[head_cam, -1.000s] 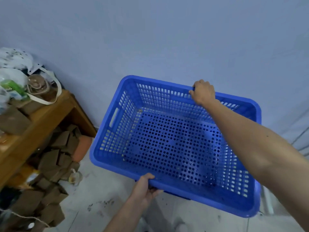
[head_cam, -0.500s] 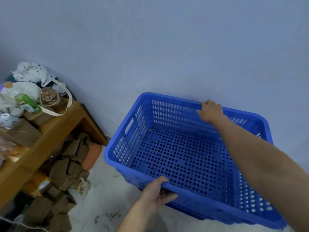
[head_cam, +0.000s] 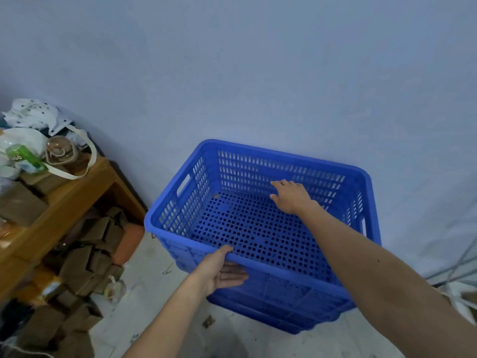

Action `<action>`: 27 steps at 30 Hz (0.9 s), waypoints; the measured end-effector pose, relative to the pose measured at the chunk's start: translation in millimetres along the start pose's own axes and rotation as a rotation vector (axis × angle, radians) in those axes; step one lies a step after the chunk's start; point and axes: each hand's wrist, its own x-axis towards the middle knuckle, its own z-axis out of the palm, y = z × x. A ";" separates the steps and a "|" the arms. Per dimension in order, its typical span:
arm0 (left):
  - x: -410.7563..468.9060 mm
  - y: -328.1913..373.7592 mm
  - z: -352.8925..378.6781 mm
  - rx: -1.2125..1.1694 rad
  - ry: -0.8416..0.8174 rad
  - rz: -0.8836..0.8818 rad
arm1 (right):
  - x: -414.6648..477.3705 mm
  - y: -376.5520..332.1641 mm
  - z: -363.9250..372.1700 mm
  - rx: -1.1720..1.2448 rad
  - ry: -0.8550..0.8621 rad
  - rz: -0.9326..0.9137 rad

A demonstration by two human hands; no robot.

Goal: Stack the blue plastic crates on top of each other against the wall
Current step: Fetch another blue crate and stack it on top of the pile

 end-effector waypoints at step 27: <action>11.0 54.7 -80.8 2.085 0.087 0.914 | -223.5 -74.3 62.0 0.082 -0.053 0.341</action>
